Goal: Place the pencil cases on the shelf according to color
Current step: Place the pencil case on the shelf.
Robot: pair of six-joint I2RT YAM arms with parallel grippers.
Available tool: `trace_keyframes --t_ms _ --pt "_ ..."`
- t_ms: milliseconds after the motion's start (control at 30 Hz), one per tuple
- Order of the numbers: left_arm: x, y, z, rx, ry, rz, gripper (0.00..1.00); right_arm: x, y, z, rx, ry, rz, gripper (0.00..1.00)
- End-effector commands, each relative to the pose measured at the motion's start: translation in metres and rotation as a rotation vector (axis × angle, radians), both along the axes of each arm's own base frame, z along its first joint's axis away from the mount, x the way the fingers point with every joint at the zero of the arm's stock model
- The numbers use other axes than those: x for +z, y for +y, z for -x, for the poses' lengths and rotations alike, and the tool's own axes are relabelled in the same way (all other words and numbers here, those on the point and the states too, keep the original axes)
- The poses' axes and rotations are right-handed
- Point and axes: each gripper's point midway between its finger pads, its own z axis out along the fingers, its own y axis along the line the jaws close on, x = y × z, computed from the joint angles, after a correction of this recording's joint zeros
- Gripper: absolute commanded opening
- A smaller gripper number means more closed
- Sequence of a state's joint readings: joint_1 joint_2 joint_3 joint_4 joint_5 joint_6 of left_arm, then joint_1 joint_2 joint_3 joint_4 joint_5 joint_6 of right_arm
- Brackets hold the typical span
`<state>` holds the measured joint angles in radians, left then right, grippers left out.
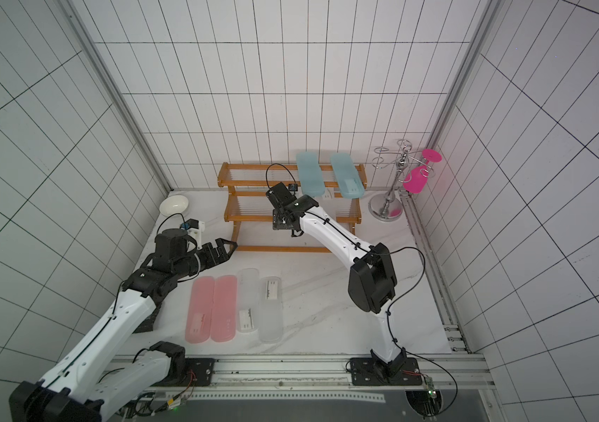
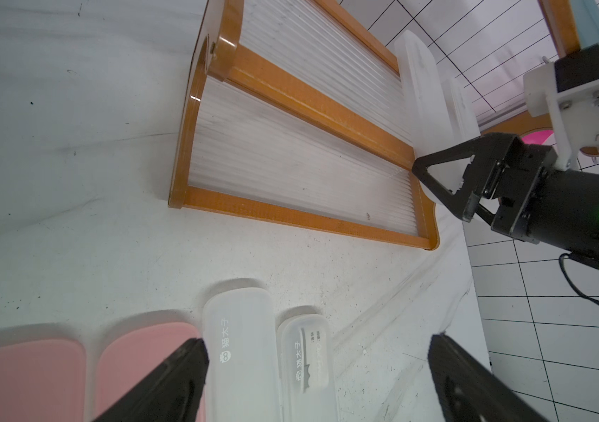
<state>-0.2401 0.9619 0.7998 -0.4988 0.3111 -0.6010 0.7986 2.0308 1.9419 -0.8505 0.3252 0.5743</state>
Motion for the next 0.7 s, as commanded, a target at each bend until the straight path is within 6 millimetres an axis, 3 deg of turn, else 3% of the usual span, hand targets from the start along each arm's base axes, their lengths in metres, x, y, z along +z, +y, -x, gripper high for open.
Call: trace_keyframes --t_ms 0,233,533,667 --pt "0.006 0.003 0.004 -0.004 -0.023 -0.008 0.98 0.01 -0.003 0.005 -0.005 -0.01 -0.016 0.92" --pt "0.011 0.023 0.014 0.098 -0.065 -0.04 0.99 0.028 0.0 0.041 0.043 -0.014 -0.015 0.97" --pt "-0.014 0.005 0.03 0.042 0.069 0.053 0.98 0.049 -0.005 0.092 0.089 -0.047 -0.04 0.98" --pt "-0.026 0.001 0.045 0.048 0.108 -0.012 0.98 0.051 -0.008 0.123 0.117 -0.062 -0.073 0.98"
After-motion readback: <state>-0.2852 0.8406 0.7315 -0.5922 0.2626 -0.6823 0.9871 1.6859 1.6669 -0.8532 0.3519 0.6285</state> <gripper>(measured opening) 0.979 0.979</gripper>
